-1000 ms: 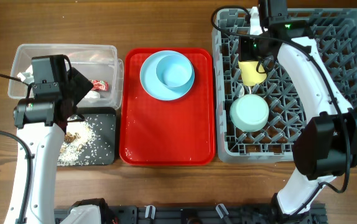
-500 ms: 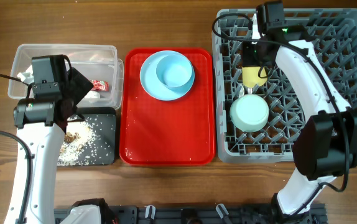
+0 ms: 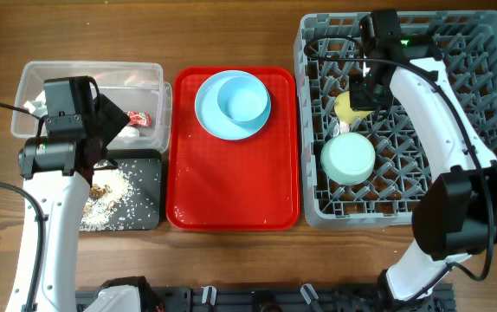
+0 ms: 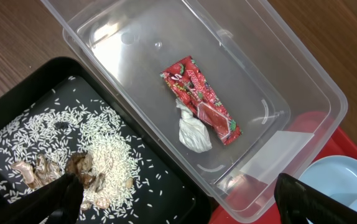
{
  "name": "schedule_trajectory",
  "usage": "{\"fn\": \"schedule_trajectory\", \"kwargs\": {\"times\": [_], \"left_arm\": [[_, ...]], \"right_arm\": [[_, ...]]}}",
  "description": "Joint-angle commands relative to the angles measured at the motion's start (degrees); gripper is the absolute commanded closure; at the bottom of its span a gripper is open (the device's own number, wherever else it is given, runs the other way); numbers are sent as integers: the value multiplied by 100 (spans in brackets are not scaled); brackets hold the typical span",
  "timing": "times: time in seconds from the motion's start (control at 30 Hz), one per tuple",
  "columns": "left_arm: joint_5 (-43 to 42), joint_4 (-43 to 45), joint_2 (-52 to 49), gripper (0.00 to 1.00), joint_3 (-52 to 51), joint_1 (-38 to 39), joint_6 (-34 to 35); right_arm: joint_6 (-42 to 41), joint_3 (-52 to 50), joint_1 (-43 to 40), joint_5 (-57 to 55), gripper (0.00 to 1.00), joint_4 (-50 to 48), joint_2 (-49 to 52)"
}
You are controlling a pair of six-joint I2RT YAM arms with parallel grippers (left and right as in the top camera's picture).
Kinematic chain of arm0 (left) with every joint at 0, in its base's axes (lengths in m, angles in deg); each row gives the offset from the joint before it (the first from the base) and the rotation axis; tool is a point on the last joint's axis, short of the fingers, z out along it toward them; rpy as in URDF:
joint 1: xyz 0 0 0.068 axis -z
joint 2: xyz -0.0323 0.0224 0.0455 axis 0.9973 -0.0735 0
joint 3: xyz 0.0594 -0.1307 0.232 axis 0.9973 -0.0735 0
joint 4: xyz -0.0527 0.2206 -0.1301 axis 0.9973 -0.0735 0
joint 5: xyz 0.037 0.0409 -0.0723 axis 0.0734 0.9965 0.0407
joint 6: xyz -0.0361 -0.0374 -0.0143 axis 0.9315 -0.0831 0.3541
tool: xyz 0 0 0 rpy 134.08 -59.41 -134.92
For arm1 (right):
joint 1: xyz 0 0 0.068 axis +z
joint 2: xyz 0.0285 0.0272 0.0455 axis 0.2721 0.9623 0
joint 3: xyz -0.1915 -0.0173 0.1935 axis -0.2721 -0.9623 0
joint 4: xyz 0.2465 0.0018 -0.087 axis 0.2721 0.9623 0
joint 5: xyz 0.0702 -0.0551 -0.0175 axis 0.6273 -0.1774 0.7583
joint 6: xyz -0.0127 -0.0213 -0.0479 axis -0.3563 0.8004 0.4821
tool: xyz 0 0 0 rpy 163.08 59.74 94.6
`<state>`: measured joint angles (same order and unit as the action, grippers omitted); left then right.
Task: Sort waste into correct bins and load items into the dishwasher rack
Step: 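Place the yellow cup upright in the rack and release, then move the right gripper left onto the light-blue plate rim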
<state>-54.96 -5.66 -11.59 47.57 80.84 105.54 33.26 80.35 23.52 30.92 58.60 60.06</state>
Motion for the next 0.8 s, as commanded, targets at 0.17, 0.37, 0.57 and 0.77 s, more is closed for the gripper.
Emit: {"fn": "schedule_trajectory", "kwargs": {"times": [0.17, 0.37, 0.57, 0.77], "left_arm": [[35, 0, 52, 0, 70, -26, -92], [35, 0, 52, 0, 70, -26, -92], [35, 0, 52, 0, 70, -26, -90], [35, 0, 52, 0, 70, -26, -92]], "right_arm": [[116, 59, 31, 863, 88, -302, -817], [116, 59, 70, 2975, 82, -909, -1119], [114, 57, 640, 3519, 65, -1482, -1075], [197, 57, 1851, 2765, 49, -2402, -874]]}}
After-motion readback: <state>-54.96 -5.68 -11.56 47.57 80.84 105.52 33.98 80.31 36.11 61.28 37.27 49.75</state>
